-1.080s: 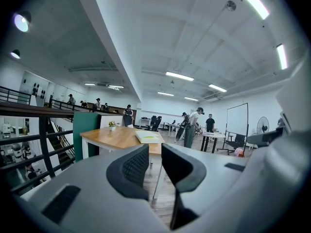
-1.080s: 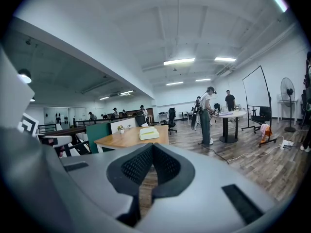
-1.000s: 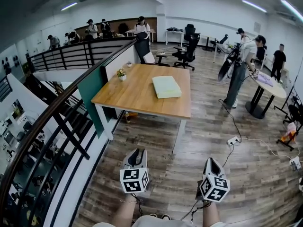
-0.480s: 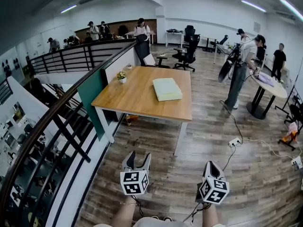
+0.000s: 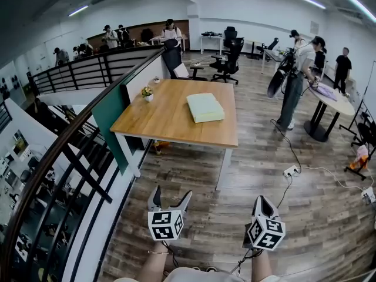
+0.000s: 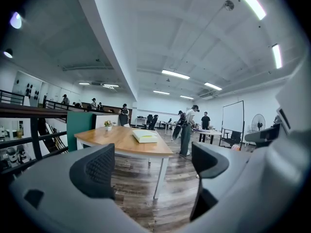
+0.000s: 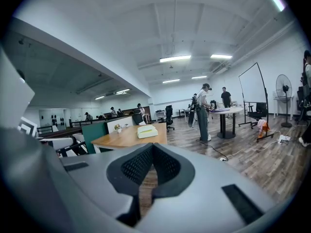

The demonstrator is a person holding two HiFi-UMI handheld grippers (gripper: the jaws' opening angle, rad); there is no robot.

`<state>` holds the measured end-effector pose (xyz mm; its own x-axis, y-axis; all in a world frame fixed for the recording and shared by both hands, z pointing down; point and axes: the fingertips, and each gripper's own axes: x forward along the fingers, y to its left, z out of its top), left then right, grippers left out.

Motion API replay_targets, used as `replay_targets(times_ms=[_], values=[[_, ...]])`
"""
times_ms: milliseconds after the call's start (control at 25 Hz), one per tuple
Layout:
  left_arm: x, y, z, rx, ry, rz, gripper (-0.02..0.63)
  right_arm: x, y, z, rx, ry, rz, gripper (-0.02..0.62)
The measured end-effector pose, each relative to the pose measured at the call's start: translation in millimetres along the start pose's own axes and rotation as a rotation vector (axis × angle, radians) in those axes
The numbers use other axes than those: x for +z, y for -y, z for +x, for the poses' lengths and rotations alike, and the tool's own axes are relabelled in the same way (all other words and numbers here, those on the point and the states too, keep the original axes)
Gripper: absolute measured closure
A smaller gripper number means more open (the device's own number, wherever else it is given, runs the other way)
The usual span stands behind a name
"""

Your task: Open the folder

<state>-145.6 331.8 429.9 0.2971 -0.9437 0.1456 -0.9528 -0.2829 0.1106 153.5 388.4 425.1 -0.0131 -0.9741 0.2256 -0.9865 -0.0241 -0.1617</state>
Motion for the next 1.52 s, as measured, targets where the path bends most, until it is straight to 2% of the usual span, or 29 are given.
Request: replay_targets(times_ms=[440,720,1040,1520], values=[[-22,-18,-4,0.002,-0.037,-0.001,0.107,-16,-9,-2,-0.025,-0.040,-0.017,0.594],[-29,-30,11,0.014,-0.049,-0.022,0.107,-14,-12,20,-0.021,-0.044,-0.024,0.594],[-15,-40,65,0.026,-0.042,-0.032,0.107,3,-8,77,-0.004,-0.038,-0.025,0.594],[13,-34,174,0.039,-0.022,-0.032,0.108,42,28,181,0.026,-0.010,-0.007,0.594]])
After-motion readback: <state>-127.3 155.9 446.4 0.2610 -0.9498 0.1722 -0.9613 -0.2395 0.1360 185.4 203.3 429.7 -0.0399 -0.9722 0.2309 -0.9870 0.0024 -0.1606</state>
